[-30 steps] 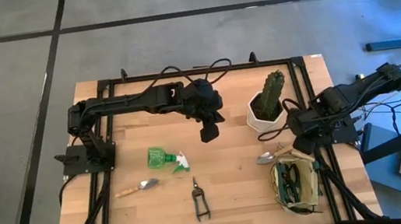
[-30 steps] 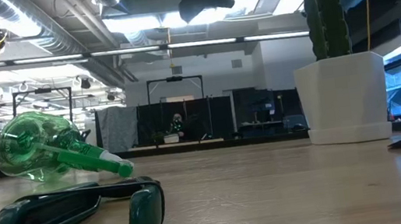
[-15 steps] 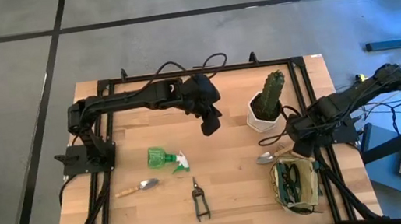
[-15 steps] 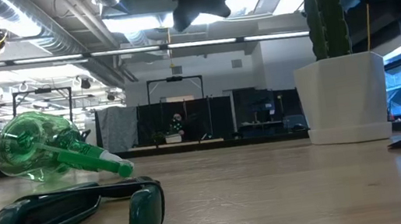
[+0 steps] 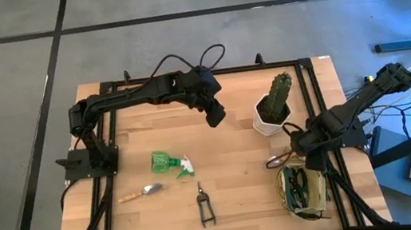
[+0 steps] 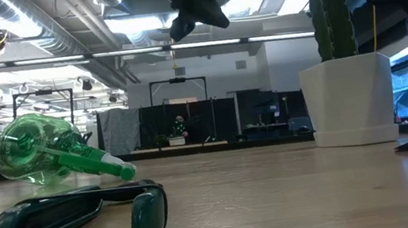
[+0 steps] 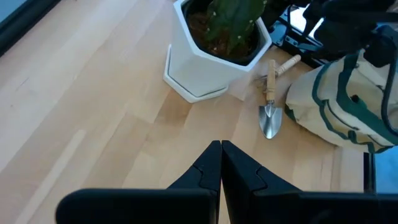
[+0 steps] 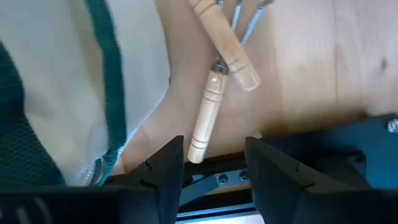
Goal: Pick & Place Garden tools in Gardening bag
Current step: Put the hand rake into the side pocket of the white bag
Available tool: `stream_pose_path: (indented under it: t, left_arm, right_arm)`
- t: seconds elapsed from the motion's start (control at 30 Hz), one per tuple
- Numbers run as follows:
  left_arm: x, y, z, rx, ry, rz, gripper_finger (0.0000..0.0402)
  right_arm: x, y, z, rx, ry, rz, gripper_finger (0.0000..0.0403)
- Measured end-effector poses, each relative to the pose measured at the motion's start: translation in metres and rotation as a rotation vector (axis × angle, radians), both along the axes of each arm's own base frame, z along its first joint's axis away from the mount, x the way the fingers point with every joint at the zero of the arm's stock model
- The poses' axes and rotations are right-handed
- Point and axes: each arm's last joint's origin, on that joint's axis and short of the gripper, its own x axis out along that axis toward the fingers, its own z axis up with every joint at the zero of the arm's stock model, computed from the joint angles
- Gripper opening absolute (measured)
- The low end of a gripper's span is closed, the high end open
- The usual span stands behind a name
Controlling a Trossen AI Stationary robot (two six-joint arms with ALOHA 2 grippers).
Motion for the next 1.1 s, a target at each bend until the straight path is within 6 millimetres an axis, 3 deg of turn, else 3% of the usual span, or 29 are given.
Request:
stream_pose_path:
  t: [0.3,0.53,0.63,0.9,1.1]
  left_arm:
    - [0.0,0.0,0.0,0.009,0.001,-0.009,0.0003]
    - [0.0,0.0,0.0,-0.026,0.0,0.023,0.0003]
    - [0.0,0.0,0.0,-0.042,-0.001,0.04,0.0003]
    - [0.002,-0.004,0.001,-0.01,-0.009,0.099,0.0003]
    - [0.003,-0.006,0.001,0.012,-0.009,0.08,0.0003]
  right_arm:
    - [0.003,0.013,-0.011,0.019,0.076,0.244,0.0172]
    - [-0.016,0.024,-0.003,0.076,0.021,0.657,0.0172]
    - [-0.023,0.026,-0.001,0.061,-0.006,0.744,0.0172]
    - [-0.026,0.031,-0.011,0.109,-0.006,0.688,0.0172]
    - [-0.024,0.03,-0.012,0.019,-0.035,0.598,0.0172]
